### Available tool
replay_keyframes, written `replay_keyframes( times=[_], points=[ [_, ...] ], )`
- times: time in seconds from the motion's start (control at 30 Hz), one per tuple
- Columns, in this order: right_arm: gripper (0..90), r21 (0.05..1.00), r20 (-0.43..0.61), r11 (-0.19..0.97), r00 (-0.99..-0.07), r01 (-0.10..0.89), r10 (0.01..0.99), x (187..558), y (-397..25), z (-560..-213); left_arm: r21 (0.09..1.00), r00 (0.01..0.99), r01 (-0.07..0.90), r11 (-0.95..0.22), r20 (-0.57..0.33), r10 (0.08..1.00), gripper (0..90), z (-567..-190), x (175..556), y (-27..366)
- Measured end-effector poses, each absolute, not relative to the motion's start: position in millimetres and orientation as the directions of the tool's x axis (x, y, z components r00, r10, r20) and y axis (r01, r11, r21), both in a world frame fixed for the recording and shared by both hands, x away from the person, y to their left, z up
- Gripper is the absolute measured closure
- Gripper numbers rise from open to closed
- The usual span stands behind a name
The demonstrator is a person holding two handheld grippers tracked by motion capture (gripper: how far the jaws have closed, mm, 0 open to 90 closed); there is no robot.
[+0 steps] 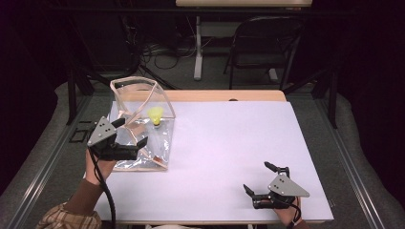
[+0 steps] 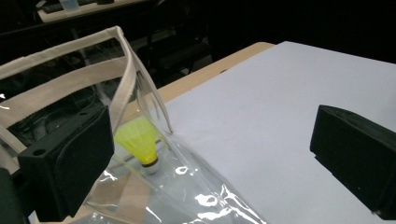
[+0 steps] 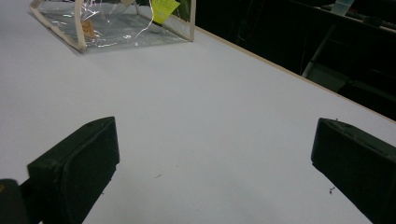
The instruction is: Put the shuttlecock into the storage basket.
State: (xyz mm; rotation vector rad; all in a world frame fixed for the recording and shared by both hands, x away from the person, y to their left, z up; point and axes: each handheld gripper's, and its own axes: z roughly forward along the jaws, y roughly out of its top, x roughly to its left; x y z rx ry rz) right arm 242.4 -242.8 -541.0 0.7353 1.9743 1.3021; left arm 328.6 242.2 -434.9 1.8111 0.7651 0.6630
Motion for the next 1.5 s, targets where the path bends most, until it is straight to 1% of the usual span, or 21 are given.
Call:
replay_keyframes(
  times=[0.17,0.4,0.63,1.0,1.23,1.5],
  points=[
    [0.5,0.931,-0.214,0.351,-0.63,0.099,0.746,242,-243,-541,0.941,0.666,0.19,-0.279,0.085,0.741,0.0,-443,319,242],
    [0.5,0.932,-0.215,0.35,-0.629,0.098,0.747,243,-243,-541,0.947,0.698,0.148,-0.284,0.104,0.709,0.0,-454,308,242],
    [0.5,0.931,-0.216,0.351,-0.629,0.097,0.747,243,-243,-541,0.948,0.707,0.137,-0.287,0.109,0.699,0.0,-468,298,242],
    [0.5,0.93,-0.216,0.353,-0.629,0.099,0.747,243,-242,-542,0.939,0.7,0.161,-0.303,0.108,0.706,0.0,-493,289,245],
    [0.5,0.93,-0.218,0.354,-0.629,0.098,0.746,243,-242,-542,0.938,0.705,0.186,-0.292,0.08,0.705,0.0,-510,284,246],
    [0.5,0.93,-0.218,0.355,-0.63,0.099,0.745,243,-242,-542,0.934,0.709,0.201,-0.295,0.069,0.701,0.0,-524,280,244]
  ],
)
